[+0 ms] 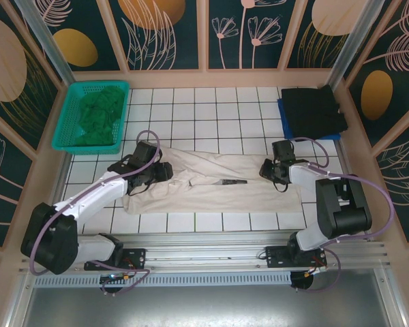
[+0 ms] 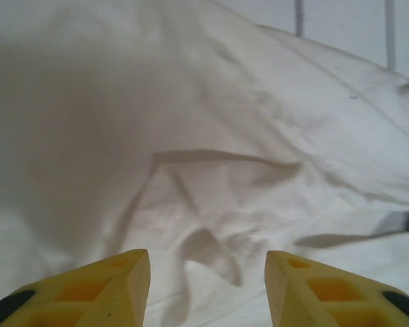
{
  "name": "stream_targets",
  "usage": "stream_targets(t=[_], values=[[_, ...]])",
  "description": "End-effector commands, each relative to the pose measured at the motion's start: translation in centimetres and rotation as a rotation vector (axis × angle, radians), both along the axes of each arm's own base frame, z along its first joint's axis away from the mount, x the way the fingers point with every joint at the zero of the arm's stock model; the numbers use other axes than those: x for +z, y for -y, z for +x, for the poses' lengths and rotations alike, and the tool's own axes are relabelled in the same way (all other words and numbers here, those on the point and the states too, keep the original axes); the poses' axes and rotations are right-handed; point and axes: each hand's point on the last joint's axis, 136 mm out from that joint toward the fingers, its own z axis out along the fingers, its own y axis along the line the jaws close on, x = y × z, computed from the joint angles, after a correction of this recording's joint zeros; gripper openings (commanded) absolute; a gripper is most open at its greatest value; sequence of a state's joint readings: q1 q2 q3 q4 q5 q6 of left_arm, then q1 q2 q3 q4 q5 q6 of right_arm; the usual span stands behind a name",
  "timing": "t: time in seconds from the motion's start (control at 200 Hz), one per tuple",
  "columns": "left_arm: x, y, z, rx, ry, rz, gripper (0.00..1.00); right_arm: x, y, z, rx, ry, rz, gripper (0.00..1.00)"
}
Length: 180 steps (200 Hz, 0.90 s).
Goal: Fold and stack the t-shirts
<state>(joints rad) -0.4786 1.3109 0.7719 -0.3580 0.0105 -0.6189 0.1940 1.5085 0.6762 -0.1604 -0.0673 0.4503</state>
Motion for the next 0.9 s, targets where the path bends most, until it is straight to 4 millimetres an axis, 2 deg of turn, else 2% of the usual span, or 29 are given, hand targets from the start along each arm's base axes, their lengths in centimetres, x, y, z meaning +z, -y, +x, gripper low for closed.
stream_targets(t=[0.0, 0.13, 0.225, 0.35, 0.515, 0.566, 0.766, 0.896], values=[[-3.5, -3.4, -0.9, 0.095, -0.091, 0.147, 0.49, -1.0, 1.2, -1.6, -0.008, -0.049, -0.050, 0.27], [-5.5, -3.0, -1.6, 0.053, -0.135, 0.142, 0.48, -1.2, 1.6, -1.8, -0.013, -0.054, -0.052, 0.27], [-6.5, -3.8, -2.4, 0.065, -0.160, 0.176, 0.45, -1.1, 1.7, -1.8, -0.013, -0.052, -0.050, 0.27], [-6.4, -4.9, -2.8, 0.091, -0.155, 0.219, 0.29, -1.0, 2.0, -1.6, -0.017, -0.051, -0.048, 0.27], [-4.0, -5.4, -2.0, 0.123, -0.091, 0.225, 0.04, -1.2, 2.6, -1.7, -0.028, -0.061, -0.051, 0.27], [-3.0, -5.4, -1.7, 0.126, -0.065, 0.222, 0.00, -1.4, 2.7, -1.8, -0.032, -0.066, -0.046, 0.27], [-0.1, -5.9, -1.6, 0.141, -0.012, 0.222, 0.00, -0.7, 2.3, -1.7, -0.028, -0.042, -0.009, 0.28], [2.9, -5.9, -1.4, 0.161, 0.045, 0.186, 0.00, -0.4, 2.4, -1.7, -0.026, -0.033, -0.003, 0.30]])
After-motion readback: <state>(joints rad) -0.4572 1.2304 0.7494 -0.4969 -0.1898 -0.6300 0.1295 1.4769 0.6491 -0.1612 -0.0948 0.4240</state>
